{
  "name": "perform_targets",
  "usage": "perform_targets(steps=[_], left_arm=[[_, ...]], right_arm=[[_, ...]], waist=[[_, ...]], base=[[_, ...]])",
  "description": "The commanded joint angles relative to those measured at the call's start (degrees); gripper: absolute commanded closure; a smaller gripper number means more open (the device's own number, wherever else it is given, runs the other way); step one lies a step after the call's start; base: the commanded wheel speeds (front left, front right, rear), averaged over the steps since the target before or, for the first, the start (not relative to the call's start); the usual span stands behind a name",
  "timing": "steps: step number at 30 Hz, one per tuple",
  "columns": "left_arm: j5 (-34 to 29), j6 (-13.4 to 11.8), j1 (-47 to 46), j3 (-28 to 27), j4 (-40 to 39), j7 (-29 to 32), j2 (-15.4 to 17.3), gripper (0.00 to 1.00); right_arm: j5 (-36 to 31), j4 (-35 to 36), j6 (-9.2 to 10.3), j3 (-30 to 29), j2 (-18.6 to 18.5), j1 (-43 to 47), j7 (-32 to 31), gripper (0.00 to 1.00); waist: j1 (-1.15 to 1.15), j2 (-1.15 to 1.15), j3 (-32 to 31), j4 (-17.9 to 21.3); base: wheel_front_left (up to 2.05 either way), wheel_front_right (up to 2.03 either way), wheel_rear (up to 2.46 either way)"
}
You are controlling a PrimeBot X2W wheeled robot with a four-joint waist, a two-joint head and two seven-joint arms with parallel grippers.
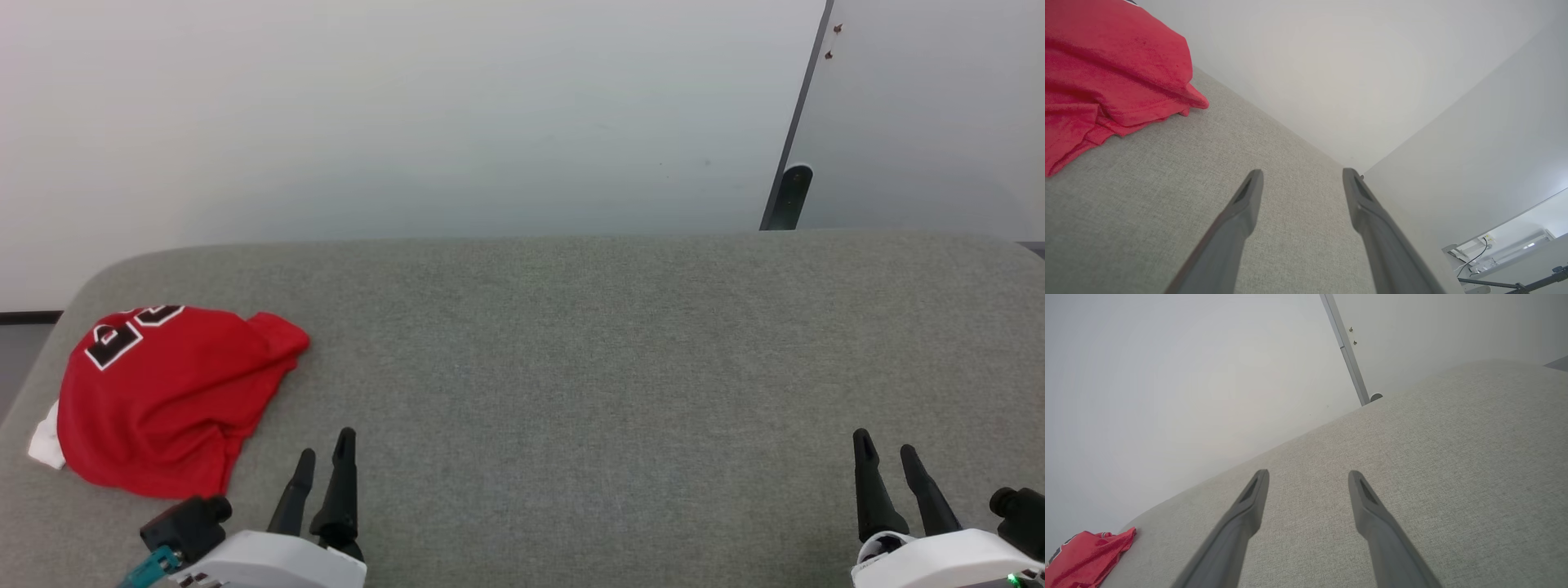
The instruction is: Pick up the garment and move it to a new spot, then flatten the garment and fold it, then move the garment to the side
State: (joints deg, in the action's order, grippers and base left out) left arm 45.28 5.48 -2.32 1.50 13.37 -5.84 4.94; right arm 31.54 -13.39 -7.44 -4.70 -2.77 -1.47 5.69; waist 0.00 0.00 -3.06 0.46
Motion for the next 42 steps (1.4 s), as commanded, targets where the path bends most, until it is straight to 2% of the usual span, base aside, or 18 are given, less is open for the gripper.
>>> perform_targets(steps=[1, 19, 42], left_arm=[[-2.6, 0.2, -0.2, -0.2, -1.1, -0.6, -0.1, 0.0], [-17.1, 1.5, 0.8, -0.4, -3.6, -3.4, -0.6, 0.0], [-30.8, 1.9, 1.6, 0.3, -5.8, -6.4, -0.1, 0.0]], right_arm=[[-2.4, 0.7, -0.04, -0.1, -0.1, -0.1, 0.8, 0.0], [-14.3, 1.0, -0.05, 0.0, -0.1, 0.5, 3.6, 0.0], [-25.7, 1.9, -0.06, 0.0, -0.1, 1.0, 6.6, 0.0]], waist=[[0.0, 0.0, -0.1, 0.0], [0.0, 0.0, -1.1, 0.2], [0.0, 0.0, -2.3, 0.4]], base=[[0.0, 0.0, 0.0], [0.0, 0.0, 0.0], [0.0, 0.0, 0.0]])
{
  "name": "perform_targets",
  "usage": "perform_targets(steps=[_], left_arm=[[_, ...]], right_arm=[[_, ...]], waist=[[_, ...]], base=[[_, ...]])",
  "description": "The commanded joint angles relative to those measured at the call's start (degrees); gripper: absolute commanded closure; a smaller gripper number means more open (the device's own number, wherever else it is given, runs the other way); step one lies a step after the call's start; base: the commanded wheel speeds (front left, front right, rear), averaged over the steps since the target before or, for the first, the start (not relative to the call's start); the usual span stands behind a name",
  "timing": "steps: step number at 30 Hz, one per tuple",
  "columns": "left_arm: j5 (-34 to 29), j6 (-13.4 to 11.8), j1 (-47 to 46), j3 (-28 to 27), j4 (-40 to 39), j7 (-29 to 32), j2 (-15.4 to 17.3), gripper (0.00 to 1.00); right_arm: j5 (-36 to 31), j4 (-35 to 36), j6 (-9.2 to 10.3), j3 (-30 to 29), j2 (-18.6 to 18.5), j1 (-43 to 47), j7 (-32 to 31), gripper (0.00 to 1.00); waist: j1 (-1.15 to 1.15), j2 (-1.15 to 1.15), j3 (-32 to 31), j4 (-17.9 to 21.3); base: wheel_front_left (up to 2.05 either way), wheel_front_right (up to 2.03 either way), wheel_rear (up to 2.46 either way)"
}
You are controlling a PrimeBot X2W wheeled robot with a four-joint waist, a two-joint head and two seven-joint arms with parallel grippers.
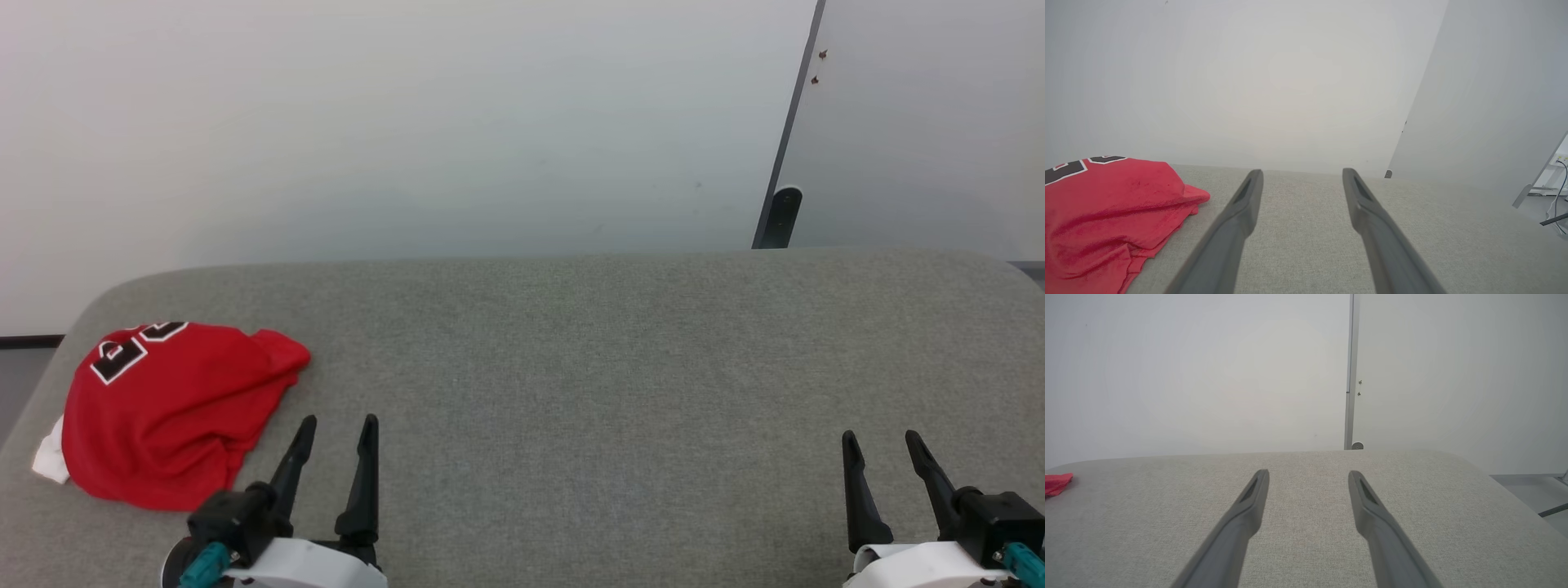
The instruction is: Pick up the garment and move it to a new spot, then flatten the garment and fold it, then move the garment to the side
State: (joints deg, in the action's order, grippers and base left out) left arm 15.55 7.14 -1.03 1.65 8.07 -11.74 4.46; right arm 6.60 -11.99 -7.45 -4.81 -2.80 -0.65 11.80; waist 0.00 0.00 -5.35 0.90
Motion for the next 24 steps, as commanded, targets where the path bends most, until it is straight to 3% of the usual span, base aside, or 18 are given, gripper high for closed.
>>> perform_targets(steps=[1, 24], left_arm=[[-1.6, 0.2, 0.3, 0.2, -0.5, -0.6, 0.4, 0.0], [-9.9, 0.4, 0.9, 0.7, 0.2, -3.0, 0.5, 0.0]], right_arm=[[-1.3, 0.5, -0.05, 0.1, -0.1, 0.2, 0.6, 0.0], [-12.9, 1.1, -0.05, 0.4, -0.1, 1.4, 3.1, 0.0]], waist=[[0.0, 0.0, -0.1, 0.0], [0.0, 0.0, -2.0, 0.2]], base=[[0.0, 0.0, 0.0], [0.0, 0.0, 0.0]])
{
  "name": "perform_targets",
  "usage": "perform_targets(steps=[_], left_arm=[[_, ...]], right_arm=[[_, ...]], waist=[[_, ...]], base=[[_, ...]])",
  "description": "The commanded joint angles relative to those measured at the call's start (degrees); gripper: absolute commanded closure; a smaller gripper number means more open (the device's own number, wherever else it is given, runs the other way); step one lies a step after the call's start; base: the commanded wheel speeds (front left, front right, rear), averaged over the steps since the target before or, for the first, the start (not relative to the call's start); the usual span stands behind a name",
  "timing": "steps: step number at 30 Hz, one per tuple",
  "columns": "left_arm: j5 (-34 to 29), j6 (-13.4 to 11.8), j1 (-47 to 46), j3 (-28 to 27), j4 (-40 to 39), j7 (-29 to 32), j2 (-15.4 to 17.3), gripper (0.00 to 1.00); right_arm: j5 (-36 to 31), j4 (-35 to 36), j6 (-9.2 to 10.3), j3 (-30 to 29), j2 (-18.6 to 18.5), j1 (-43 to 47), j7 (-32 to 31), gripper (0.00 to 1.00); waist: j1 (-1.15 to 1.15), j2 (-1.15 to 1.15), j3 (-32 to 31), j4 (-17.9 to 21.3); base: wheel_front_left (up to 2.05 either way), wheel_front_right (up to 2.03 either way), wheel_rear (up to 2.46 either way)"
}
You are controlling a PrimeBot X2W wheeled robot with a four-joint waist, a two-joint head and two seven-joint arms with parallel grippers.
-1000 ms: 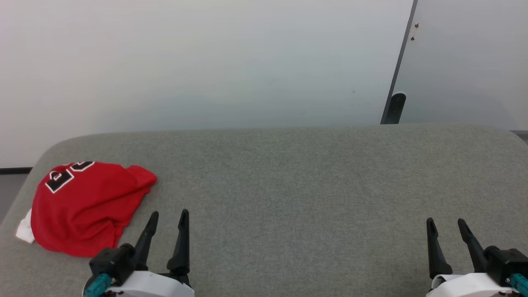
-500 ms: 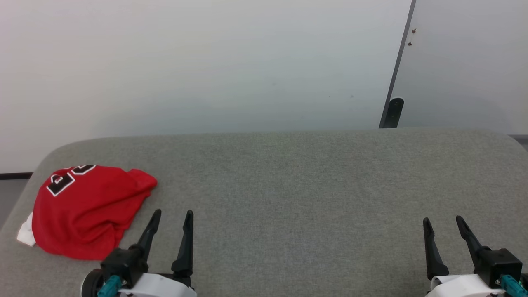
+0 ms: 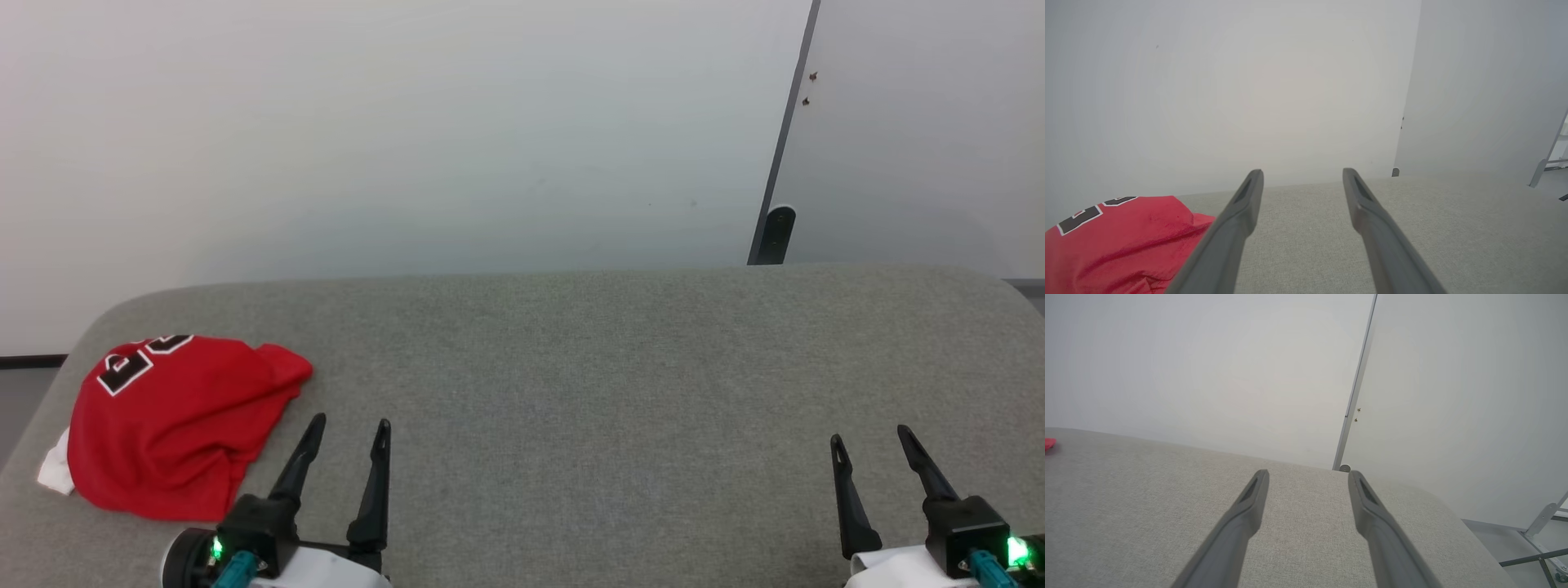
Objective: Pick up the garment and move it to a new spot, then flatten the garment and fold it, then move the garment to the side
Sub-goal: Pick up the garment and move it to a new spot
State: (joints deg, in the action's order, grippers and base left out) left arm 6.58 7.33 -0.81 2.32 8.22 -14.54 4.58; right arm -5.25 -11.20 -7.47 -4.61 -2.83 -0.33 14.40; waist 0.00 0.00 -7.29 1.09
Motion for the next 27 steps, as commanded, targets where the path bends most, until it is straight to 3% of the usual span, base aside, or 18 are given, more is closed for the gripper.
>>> perform_targets(steps=[1, 16, 27], left_arm=[[-1.2, 0.2, 0.6, 0.0, 0.0, -0.3, 0.4, 0.0], [-1.0, 0.2, 0.6, 0.2, 0.9, -0.6, 0.2, 0.0], [-0.4, -0.2, -1.7, -2.4, 5.2, -0.6, 1.1, 0.0]], right_arm=[[-1.5, 0.4, -0.04, 0.2, -0.1, 1.1, 0.5, 0.0], [-2.9, 0.3, -0.04, 0.3, -0.1, 0.8, 0.9, 0.0], [-2.1, 0.0, -0.04, 2.1, -0.1, 1.5, 0.9, 0.0]], waist=[[0.0, 0.0, -0.2, 0.0], [0.0, 0.0, -0.7, -0.9], [0.0, 0.0, -1.8, -8.3]], base=[[0.0, 0.0, 0.0], [0.0, 0.0, 0.0], [0.0, 0.0, 0.0]])
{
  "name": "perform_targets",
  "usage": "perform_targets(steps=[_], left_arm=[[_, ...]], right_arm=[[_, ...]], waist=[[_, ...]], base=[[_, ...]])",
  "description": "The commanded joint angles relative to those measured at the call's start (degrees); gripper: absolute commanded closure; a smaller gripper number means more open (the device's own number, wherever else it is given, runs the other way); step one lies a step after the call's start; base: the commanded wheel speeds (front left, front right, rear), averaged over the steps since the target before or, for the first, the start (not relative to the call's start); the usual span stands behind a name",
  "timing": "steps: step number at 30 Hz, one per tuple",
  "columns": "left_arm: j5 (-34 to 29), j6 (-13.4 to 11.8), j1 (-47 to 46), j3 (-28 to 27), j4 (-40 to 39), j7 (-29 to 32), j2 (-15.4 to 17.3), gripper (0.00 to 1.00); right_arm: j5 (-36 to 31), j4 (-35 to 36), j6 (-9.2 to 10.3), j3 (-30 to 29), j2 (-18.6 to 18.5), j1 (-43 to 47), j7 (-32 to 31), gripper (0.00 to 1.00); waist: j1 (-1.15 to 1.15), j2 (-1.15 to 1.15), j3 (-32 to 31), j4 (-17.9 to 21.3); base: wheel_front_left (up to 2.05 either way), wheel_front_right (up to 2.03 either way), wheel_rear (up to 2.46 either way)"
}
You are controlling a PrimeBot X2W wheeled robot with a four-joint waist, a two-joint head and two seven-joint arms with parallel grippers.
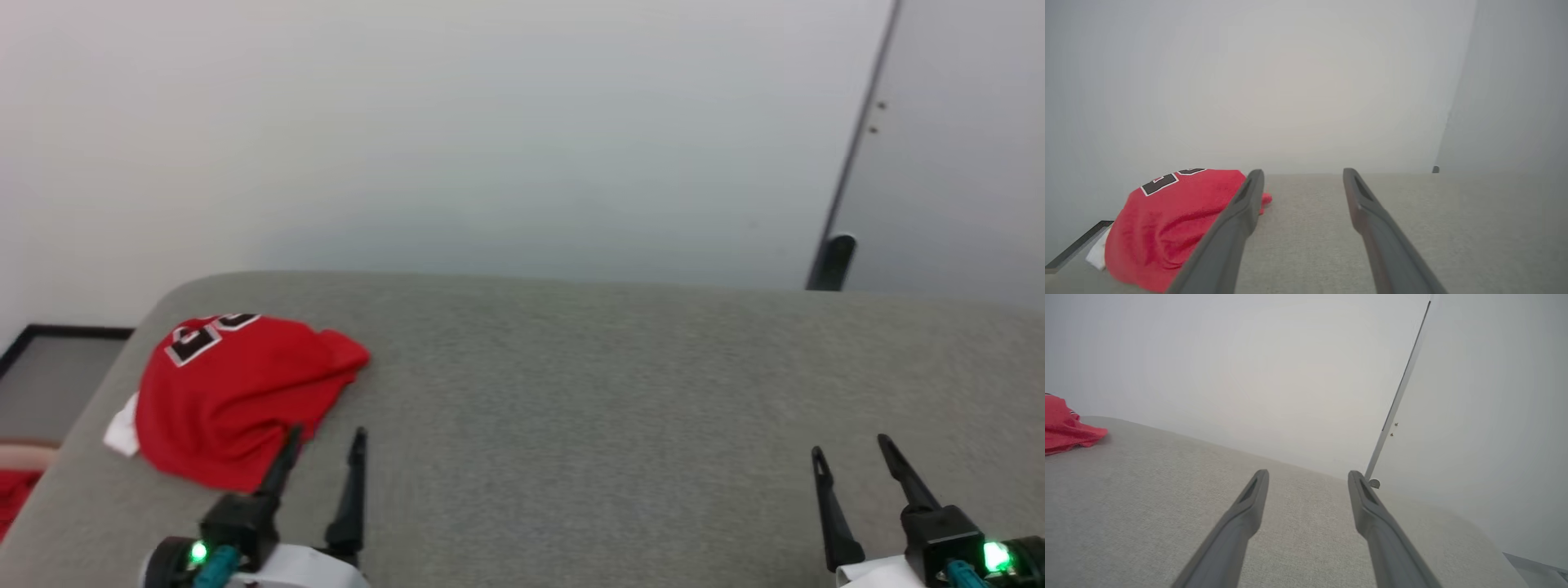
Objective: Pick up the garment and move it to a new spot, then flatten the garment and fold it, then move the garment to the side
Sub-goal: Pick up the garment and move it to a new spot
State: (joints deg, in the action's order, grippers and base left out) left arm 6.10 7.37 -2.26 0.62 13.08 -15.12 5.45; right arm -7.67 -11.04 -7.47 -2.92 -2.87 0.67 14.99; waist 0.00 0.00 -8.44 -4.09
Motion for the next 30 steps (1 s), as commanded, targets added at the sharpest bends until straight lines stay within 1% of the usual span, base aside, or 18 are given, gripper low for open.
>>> perform_targets(steps=[1, 5, 11, 14, 21, 24, 27, 30], left_arm=[[-0.1, -0.6, -0.4, -1.3, 0.8, 0.0, 0.4, 0.0], [-0.3, -1.7, -0.5, -3.8, 2.1, 0.0, 1.2, 0.0], [-0.6, -2.1, -0.1, -6.1, 2.8, 0.0, 3.1, 0.0], [-0.3, -2.3, 0.5, -7.3, 2.2, 0.0, 3.6, 0.0], [0.9, -2.6, 0.6, -8.9, 1.7, 0.0, 3.0, 0.0], [2.8, -2.3, -0.9, -9.5, 3.7, 0.6, 2.5, 0.0], [4.6, -1.6, -4.2, -9.1, 5.1, 3.5, 3.5, 0.0], [6.6, -0.6, -8.0, -7.4, 6.3, 9.3, 5.1, 0.0]], right_arm=[[0.6, -0.3, -0.04, 0.9, 0.0, 0.6, 0.3, 0.0], [1.5, -0.8, -0.03, 2.9, 0.0, 0.4, 0.2, 0.0], [3.1, -1.3, -0.02, 5.9, 0.0, -0.5, 0.2, 0.0], [3.7, -1.5, -0.03, 7.7, 0.1, -1.7, 0.2, 0.0], [3.8, -2.7, -0.02, 8.8, 0.0, -4.0, 0.2, 0.0], [3.7, -3.1, -0.02, 8.9, 0.0, -4.4, 0.2, 0.0], [3.4, -3.4, -0.03, 8.6, 0.0, -4.3, 0.2, 0.0], [3.0, -3.6, -0.03, 7.9, 0.0, -3.4, 0.2, 0.0]], waist=[[0.0, 0.0, -0.8, -4.1], [0.0, 0.0, -1.5, -8.1], [0.0, 0.0, -2.4, -14.3], [0.0, 0.0, -1.9, -16.3], [0.0, 0.0, -0.5, -18.2], [0.0, 0.0, -0.3, -18.4], [0.0, 0.0, -0.3, -18.4], [0.0, 0.0, -0.4, -18.2]], base=[[0.0, 0.0, 0.0], [0.0, 0.0, 0.0], [0.0, 0.0, 0.0], [0.0, 0.0, 0.0], [0.0, 0.0, 0.0], [0.0, 0.0, 0.0], [0.0, 0.0, 0.0], [0.0, 0.0, 0.0]])
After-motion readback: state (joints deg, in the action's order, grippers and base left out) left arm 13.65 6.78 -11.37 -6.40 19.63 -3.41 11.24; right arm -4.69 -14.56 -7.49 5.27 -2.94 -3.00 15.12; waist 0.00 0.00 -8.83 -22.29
